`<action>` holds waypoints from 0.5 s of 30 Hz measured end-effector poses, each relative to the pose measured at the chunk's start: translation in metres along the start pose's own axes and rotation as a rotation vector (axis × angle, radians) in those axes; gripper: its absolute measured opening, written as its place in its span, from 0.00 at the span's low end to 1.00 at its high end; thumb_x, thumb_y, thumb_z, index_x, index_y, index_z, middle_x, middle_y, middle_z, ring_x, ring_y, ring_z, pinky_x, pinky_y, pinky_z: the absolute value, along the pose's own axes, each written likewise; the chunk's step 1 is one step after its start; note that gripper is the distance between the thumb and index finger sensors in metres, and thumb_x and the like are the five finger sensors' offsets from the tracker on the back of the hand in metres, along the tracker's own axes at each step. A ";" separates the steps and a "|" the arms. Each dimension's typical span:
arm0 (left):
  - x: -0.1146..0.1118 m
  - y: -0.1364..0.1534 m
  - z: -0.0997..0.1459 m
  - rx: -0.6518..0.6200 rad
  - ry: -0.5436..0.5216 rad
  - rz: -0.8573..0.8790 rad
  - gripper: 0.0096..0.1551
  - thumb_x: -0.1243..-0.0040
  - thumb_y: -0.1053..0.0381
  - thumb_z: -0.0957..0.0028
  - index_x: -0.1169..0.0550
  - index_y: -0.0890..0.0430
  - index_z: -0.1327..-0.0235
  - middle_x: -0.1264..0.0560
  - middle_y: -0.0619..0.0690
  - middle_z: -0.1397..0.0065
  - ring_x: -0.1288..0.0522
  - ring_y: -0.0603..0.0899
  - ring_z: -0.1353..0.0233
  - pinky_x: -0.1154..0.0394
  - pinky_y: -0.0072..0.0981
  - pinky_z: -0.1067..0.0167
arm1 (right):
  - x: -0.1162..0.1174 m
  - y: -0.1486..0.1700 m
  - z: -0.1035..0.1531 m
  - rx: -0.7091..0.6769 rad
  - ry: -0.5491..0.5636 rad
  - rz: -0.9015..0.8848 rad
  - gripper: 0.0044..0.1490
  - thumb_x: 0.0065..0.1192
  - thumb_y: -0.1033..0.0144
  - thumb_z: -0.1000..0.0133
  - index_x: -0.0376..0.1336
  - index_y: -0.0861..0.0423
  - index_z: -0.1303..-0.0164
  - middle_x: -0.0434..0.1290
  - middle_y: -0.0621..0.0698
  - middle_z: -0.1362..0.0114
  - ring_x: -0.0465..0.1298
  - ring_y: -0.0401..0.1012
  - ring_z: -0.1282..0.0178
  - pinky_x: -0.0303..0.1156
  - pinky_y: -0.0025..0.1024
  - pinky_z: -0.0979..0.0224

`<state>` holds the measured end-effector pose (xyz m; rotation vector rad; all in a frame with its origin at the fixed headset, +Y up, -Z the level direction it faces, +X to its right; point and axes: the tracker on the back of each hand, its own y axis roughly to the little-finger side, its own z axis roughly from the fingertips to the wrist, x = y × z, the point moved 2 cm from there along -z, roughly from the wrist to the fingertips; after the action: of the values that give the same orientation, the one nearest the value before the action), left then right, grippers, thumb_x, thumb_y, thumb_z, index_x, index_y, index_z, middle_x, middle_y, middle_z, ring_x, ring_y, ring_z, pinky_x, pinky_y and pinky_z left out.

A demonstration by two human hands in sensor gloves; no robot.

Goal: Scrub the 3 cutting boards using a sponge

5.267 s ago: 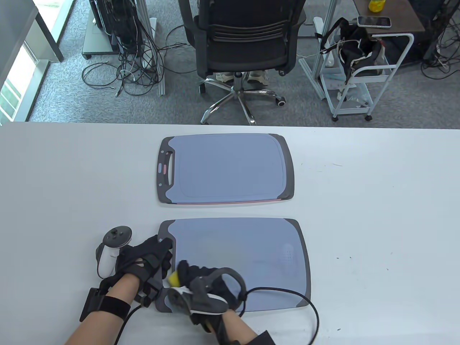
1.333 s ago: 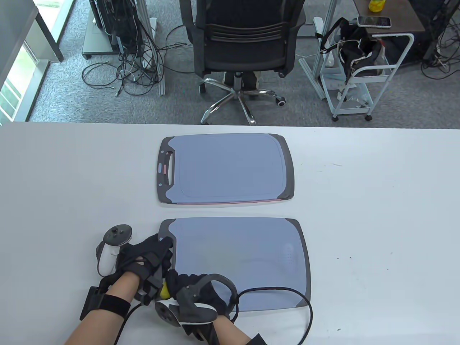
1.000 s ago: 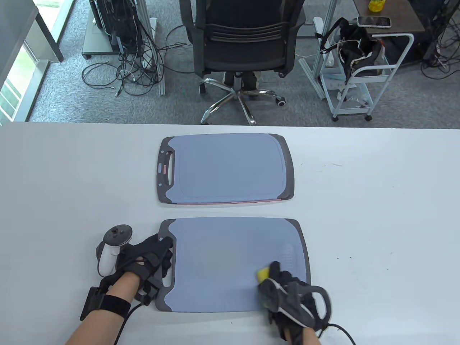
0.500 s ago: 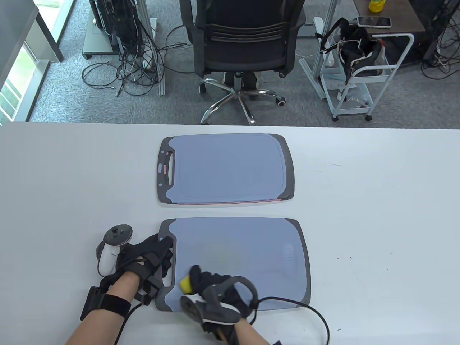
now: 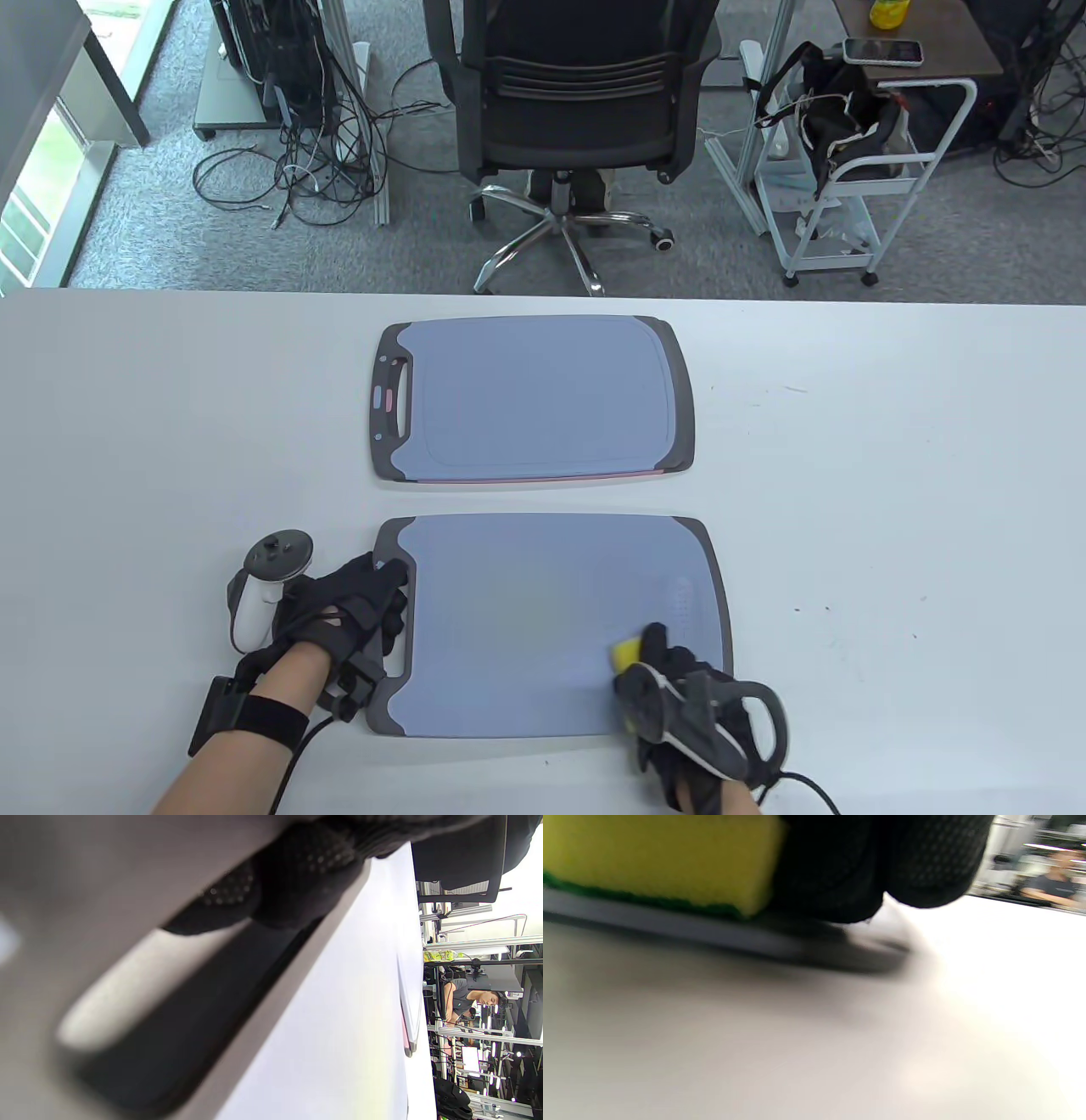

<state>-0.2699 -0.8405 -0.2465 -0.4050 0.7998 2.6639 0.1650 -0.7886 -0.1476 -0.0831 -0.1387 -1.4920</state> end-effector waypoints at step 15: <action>0.000 0.001 0.003 -0.003 -0.045 0.024 0.30 0.46 0.37 0.32 0.29 0.59 0.31 0.19 0.43 0.49 0.14 0.38 0.63 0.10 0.32 0.62 | -0.036 -0.267 0.030 -0.707 0.169 0.054 0.51 0.53 0.34 0.46 0.59 0.61 0.24 0.76 0.51 0.52 0.79 0.35 0.63 0.79 0.36 0.52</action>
<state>-0.2711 -0.8396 -0.2440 -0.3374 0.7925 2.6869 -0.1044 -0.7700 -0.1314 -0.5216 0.5289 -1.4266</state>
